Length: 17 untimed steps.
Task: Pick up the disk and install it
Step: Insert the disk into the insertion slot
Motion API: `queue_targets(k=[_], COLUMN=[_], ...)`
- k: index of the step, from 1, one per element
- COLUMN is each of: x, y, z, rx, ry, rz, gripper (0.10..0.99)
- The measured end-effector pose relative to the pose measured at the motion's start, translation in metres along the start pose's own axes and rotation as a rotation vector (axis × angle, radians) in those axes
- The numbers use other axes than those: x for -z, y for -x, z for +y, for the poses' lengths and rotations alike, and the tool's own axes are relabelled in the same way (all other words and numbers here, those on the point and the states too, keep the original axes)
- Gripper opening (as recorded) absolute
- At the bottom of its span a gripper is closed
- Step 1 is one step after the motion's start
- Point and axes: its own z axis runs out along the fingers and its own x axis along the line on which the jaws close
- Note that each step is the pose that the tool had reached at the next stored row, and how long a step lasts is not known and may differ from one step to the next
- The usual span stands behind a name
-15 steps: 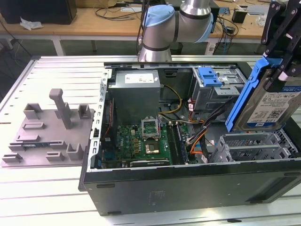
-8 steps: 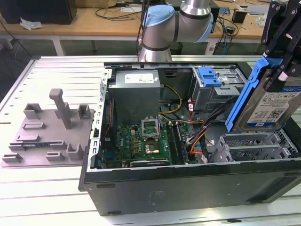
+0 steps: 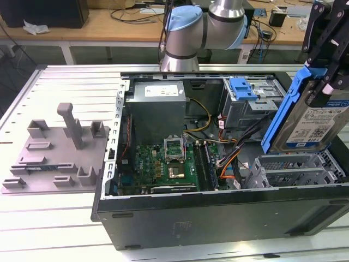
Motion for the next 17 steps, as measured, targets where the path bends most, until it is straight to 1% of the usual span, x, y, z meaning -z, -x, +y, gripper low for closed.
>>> queue_targets(k=[13, 17], x=[-0.0014, -0.0034], y=[-0.0042, -0.0061], z=[-0.0001, -0.0009], rx=[0.009, 0.017], ry=[0.0, 0.0], rz=[0.0013, 0.0016], gripper=[0.369, 0.369])
